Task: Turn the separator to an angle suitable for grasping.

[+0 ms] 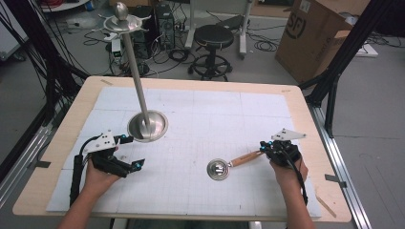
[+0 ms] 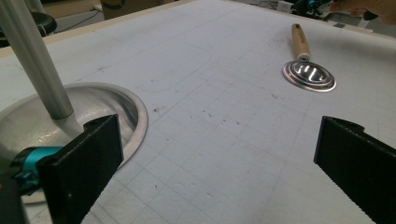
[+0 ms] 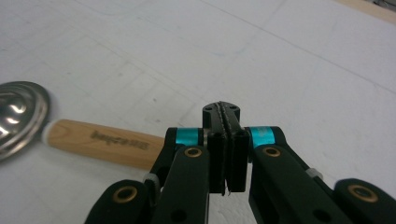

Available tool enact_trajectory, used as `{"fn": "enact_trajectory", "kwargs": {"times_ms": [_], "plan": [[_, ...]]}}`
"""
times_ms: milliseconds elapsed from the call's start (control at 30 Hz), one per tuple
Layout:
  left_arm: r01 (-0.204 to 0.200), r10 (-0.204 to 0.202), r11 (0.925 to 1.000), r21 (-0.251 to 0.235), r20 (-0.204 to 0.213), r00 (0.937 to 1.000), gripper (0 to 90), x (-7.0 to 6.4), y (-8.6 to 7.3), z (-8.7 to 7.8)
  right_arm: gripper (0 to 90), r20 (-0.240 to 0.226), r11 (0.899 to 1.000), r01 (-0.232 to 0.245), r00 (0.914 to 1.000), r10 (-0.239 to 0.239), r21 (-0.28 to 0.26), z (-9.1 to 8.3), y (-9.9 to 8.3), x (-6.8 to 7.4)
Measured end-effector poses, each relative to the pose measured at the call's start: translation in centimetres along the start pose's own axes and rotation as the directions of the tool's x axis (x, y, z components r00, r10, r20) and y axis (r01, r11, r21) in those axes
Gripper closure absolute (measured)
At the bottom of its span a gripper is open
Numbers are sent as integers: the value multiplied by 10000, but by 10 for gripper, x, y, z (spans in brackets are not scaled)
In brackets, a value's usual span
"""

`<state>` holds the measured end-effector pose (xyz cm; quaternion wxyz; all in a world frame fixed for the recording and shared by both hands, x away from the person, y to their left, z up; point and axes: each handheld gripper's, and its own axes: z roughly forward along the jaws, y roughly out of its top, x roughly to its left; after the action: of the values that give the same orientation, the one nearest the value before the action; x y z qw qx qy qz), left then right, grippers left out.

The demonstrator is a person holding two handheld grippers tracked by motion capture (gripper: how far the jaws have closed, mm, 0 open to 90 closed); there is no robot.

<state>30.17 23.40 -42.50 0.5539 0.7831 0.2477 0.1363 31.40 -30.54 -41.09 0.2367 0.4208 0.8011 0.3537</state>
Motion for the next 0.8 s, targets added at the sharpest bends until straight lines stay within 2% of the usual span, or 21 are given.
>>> {"fn": "enact_trajectory", "kwargs": {"times_ms": [200,233,367,400,500,533,567,600,667,700,800], "plan": [[45,-45,10000,-49,79,10000,19,0,0,1,894,57,9991,-412,9991,413,-77,3,-9,-12],[-8,8,10000,8,83,10000,19,0,0,0,894,51,9986,-521,9986,521,-44,5,-11,-19],[-108,106,9998,161,143,9998,19,-2,-1,1,893,34,9989,-422,9991,421,213,9,-15,-26],[-160,157,9996,234,151,9998,19,-2,-1,1,893,-15,9984,-311,9995,312,466,13,-16,-28],[-71,66,9998,203,244,9997,19,-2,-1,1,862,-194,9985,-183,9996,193,512,15,-17,-27],[3,-6,9999,103,301,9995,19,-3,-1,2,855,-611,9993,23,9981,0,374,19,-17,-25],[3,-6,9999,103,301,9995,19,-3,-1,2,855,-611,9993,23,9981,0,374,19,-17,-25],[18,-21,10000,81,299,9996,19,-3,-1,1,891,-722,9983,366,9968,-332,464,22,-16,-22],[13,-14,10000,53,298,9996,19,-3,0,1,893,-766,9977,425,9963,-384,534,24,-16,-21],[2,-4,10000,48,252,9997,19,-2,0,0,895,-1023,9977,413,9941,-357,535,25,-17,-20],[11,-13,10000,39,284,9996,19,-2,0,-1,897,-1309,9966,643,9897,-572,510,23,-17,-12]]}}
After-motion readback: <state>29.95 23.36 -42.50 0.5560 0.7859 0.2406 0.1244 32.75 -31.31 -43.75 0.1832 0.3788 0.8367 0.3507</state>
